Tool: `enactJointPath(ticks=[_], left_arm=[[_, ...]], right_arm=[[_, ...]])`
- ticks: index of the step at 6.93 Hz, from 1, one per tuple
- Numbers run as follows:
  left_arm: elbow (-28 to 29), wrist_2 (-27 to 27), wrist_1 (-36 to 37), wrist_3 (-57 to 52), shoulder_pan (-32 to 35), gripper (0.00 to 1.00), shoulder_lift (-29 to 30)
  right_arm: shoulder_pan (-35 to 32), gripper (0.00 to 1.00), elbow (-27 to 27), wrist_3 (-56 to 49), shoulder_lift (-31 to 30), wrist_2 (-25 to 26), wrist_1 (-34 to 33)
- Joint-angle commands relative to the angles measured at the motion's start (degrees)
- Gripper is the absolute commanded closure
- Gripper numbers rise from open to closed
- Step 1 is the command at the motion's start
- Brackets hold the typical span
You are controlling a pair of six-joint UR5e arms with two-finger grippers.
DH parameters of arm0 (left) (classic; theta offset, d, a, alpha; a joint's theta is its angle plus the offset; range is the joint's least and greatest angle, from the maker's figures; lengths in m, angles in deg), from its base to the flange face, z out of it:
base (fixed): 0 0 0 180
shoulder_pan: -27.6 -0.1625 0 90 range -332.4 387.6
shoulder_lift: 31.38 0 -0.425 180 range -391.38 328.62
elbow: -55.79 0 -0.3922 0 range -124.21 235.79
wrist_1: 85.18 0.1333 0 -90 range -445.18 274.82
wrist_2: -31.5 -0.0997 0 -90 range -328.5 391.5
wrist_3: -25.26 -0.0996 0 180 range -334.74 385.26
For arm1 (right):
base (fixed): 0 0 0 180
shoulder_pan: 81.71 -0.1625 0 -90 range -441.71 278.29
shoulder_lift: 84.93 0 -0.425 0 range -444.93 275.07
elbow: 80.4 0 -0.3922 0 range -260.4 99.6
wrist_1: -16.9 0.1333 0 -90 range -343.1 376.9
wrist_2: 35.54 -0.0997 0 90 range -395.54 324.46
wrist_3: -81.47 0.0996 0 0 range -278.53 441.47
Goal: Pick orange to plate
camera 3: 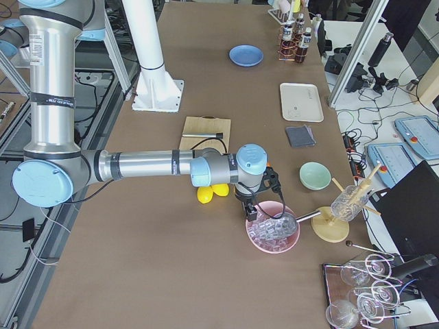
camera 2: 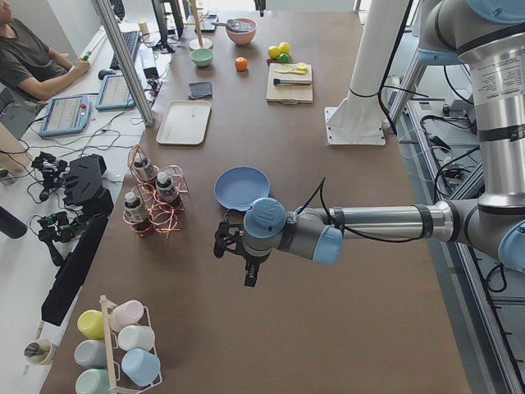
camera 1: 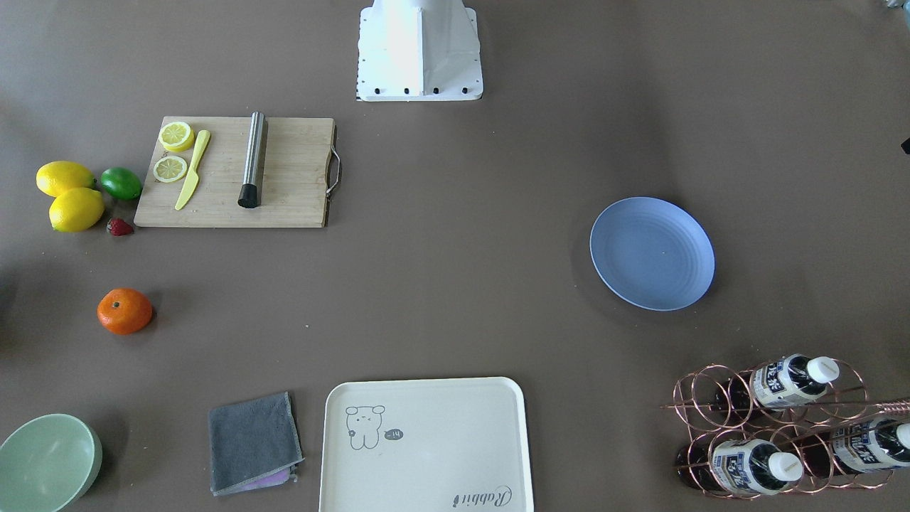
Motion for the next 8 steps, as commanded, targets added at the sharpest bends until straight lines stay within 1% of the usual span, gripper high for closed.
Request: enactJointPath(ticks=[1,3,5,8], left_arm=[[0.1,0.1,-2.3,0.2,-0.32,0.02,-0.5],[-0.07,0.36,-2.49,0.03,-0.59,0.02,-0.77],[0.98,-0.07,-2.49,0.38,-1.2,0.02,-1.47],[1.07,0.37,-2.76,2.04,-1.2,0.04,-1.47]], right_arm=[[0.0,0.0,-0.03,0.0,0.48,0.03,0.06],[0.26,0.0,-0.04,0.0,0.57,0.03,-0.03],[0.53,0.0,-0.04,0.0,0.57,0.03,-0.03],[0.61,0.0,-0.21,0.09,0.57,-0.06,-0.12]])
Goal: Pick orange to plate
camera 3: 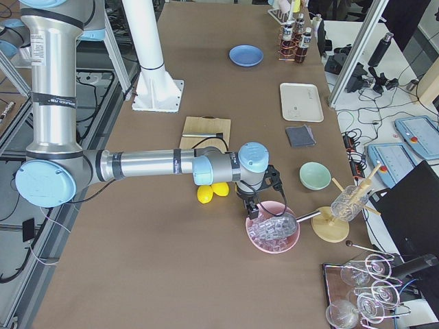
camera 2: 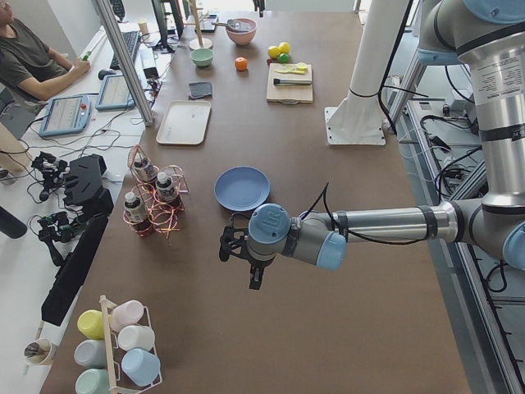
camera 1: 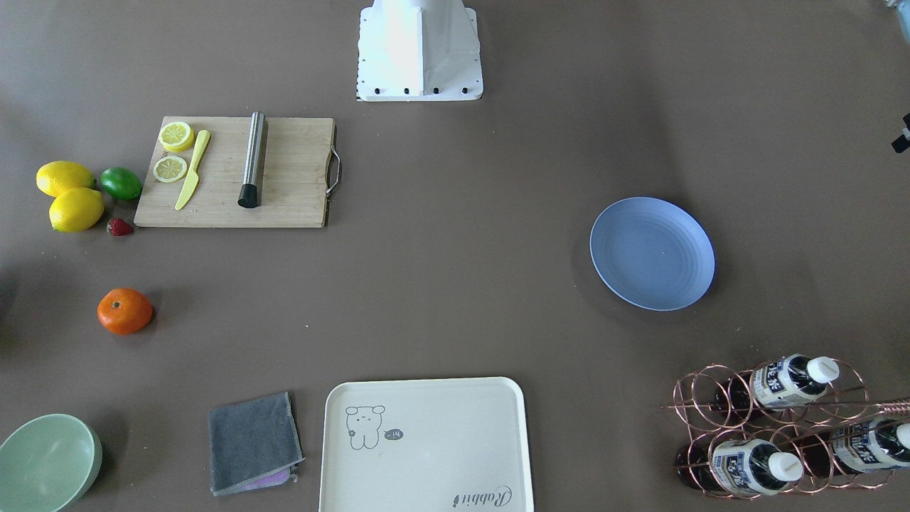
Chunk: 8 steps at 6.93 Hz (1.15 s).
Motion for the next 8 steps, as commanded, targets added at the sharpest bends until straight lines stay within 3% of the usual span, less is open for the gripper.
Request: enactJointPath(ticks=[1,8], left_arm=[[-0.04,0.13,-0.28,0.46,-0.03,0.05,0.05],[0.57,-1.53,-1.86,0.46,-0.38,0.03,-0.39]], right_arm=[[0.13,0.0,-0.11,0.03,0.0,-0.03,-0.03],[0.22,0.0,-0.99,0.03,0.09,0.06,-0.03]])
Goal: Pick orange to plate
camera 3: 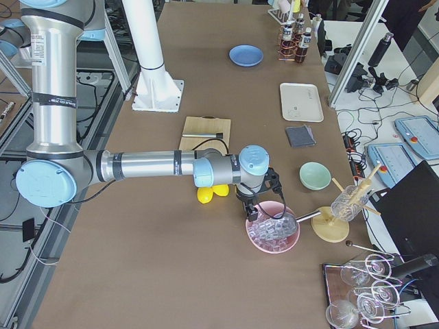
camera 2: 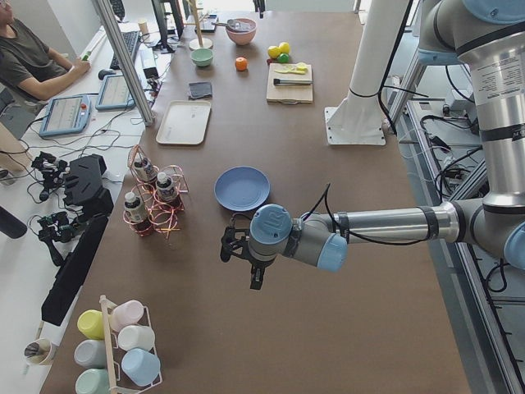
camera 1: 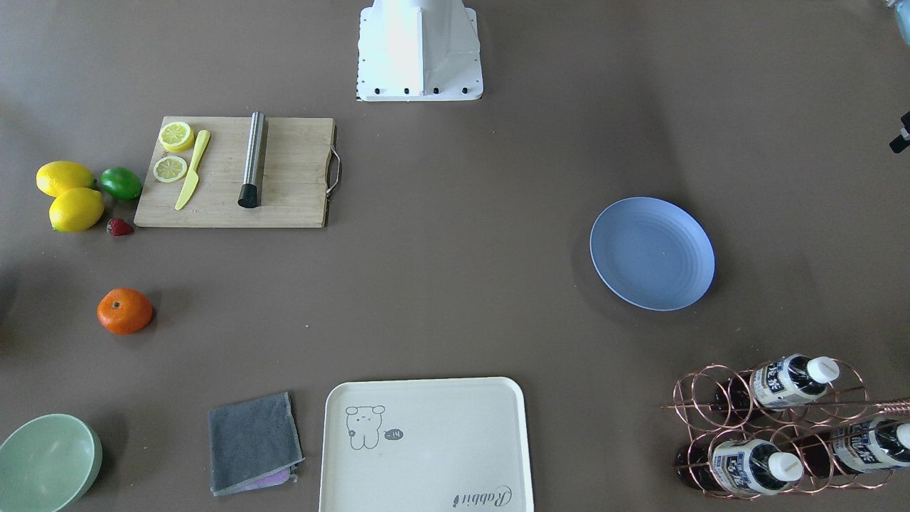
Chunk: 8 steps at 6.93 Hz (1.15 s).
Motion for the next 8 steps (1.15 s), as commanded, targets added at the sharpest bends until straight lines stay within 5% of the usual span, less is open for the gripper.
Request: enactJointPath(ticks=[1,5,8], left_arm=[[0.16,-0.92,-0.27,-0.45,-0.02,0.03,-0.1],[-0.19,-0.05,-0.36,0.34,-1.15,0.03,-0.02],[-0.63,-0.57,-6.13,14.37,-6.15,0.03,0.69]], right_arm=[[0.0,0.0,0.05,0.0,0.02,-0.09,-0.02],[0.35,0.0,0.4,-0.17,-0.07,-0.7,0.07],[2.11,0.0,0.32,0.09,-0.33,-0.97,3.2]])
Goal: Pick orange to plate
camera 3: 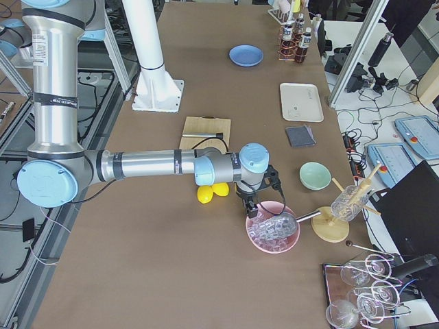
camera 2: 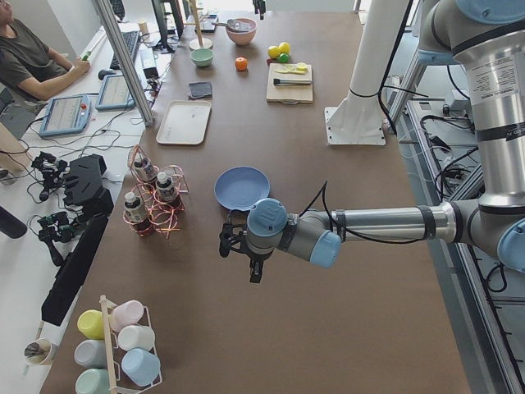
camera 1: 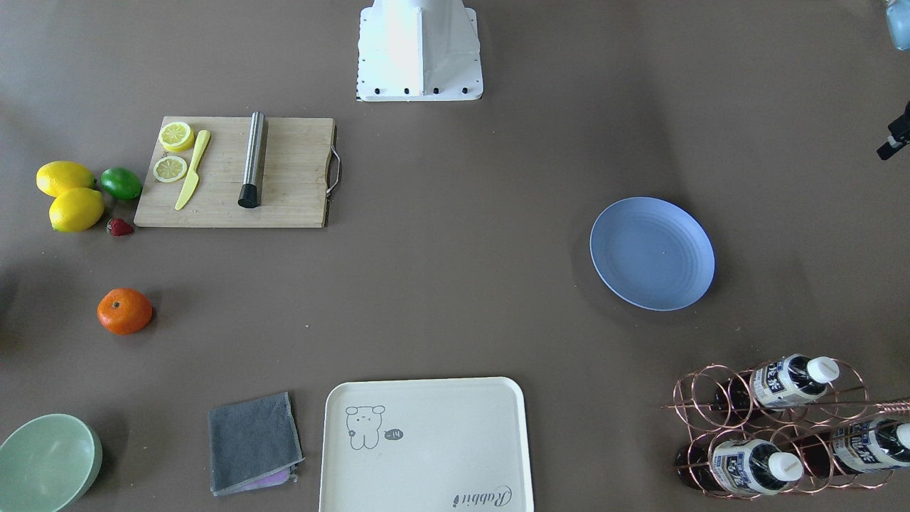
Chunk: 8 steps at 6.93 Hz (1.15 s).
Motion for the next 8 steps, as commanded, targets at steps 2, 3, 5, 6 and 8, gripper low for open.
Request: enactJointPath(ticks=[2,3,5,6,8], left_arm=[[-0.2,-0.44,-4.45,13.63,-7.38,0.03,3.83],[0.06,-0.62,-4.8,17.06,-10.96,0.03,6.9],[0.06,-6.31,-4.97,25.31,-18.0,0.03,10.7],[1.71,-8.16,-5.06,26.14,-20.99,0.04,12.8],[5.75,-9.85,-5.5,31.83,-27.32,0.06,18.6]], right_arm=[[0.72,0.0,-0.27,-0.01,-0.76,-0.02,2.72],[0.72,0.0,-0.27,0.07,-0.76,-0.02,2.72],[0.63,0.0,-0.19,0.16,-1.02,-0.02,3.86],[0.63,0.0,-0.27,0.08,-1.37,-0.02,3.87],[0.63,0.0,-0.01,0.16,-1.64,-0.02,4.22]])
